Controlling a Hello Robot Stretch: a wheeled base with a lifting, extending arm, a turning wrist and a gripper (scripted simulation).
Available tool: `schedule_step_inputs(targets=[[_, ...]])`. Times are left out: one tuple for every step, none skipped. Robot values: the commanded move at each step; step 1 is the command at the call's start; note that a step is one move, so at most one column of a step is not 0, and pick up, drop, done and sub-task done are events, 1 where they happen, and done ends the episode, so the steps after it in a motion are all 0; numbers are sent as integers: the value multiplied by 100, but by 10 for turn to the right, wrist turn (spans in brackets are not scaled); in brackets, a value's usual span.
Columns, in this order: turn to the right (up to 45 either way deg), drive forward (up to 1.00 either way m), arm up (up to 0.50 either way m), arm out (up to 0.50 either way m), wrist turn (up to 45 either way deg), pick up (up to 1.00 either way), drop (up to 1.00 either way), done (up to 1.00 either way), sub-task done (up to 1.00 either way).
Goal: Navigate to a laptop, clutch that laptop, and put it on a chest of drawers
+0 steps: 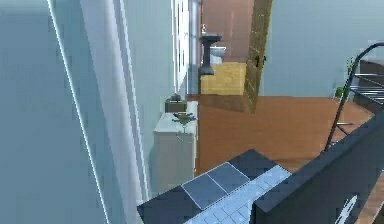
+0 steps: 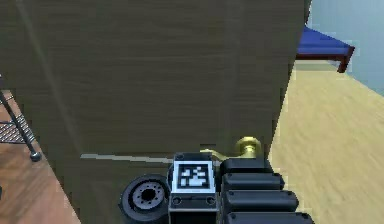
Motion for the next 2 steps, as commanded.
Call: schedule_step_inputs(targets=[[330,0,0,0,0,0,0,0,0],[0,100,0,0,0,0,0,0,0]])
